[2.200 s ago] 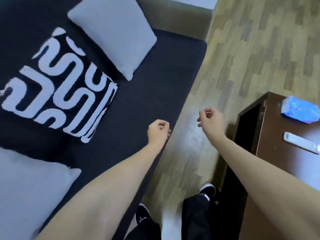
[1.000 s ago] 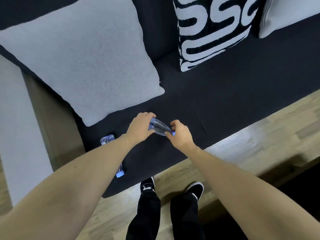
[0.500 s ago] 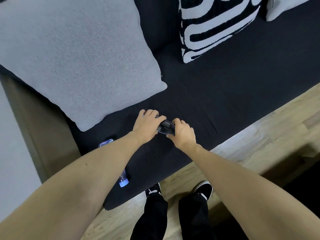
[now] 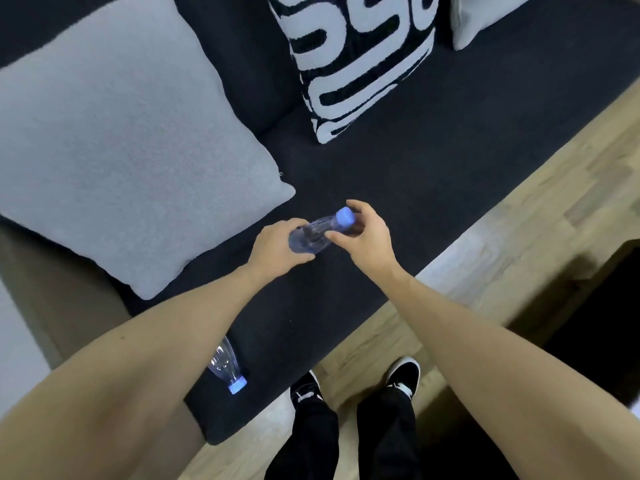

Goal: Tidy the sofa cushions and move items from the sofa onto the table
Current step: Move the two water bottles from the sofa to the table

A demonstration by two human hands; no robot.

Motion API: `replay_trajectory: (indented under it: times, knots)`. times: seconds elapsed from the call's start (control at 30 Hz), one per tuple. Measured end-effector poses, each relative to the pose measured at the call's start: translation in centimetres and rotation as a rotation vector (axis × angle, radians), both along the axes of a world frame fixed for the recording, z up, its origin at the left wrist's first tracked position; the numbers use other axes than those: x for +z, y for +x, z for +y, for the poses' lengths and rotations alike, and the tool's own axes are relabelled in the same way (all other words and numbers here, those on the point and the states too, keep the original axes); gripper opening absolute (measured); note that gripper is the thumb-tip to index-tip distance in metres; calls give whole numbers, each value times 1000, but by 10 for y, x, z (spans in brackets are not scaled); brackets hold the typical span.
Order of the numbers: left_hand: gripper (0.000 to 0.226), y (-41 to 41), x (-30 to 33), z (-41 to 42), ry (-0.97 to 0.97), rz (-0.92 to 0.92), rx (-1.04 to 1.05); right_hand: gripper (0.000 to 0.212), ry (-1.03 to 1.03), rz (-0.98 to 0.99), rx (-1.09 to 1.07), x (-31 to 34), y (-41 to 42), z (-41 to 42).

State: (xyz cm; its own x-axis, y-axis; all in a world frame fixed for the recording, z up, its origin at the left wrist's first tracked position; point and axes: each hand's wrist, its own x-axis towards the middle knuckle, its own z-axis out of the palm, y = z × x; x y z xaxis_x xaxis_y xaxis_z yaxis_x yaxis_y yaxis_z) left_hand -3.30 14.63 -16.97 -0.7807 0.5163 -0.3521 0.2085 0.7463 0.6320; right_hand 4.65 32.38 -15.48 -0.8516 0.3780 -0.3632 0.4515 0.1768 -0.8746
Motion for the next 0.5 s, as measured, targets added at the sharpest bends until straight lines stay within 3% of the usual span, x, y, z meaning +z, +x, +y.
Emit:
replay_trajectory:
  times: [0.1, 0.27, 0.5]
  knots:
    - [60, 1, 21, 29, 112, -102, 66, 63, -57, 15, -31, 9, 11, 21]
    - [61, 9, 67, 102, 207, -109, -37, 50, -71, 34, -46, 36, 46, 70]
    - [56, 48, 113, 216, 298, -248, -233, 53, -136, 111, -199, 81, 113, 165]
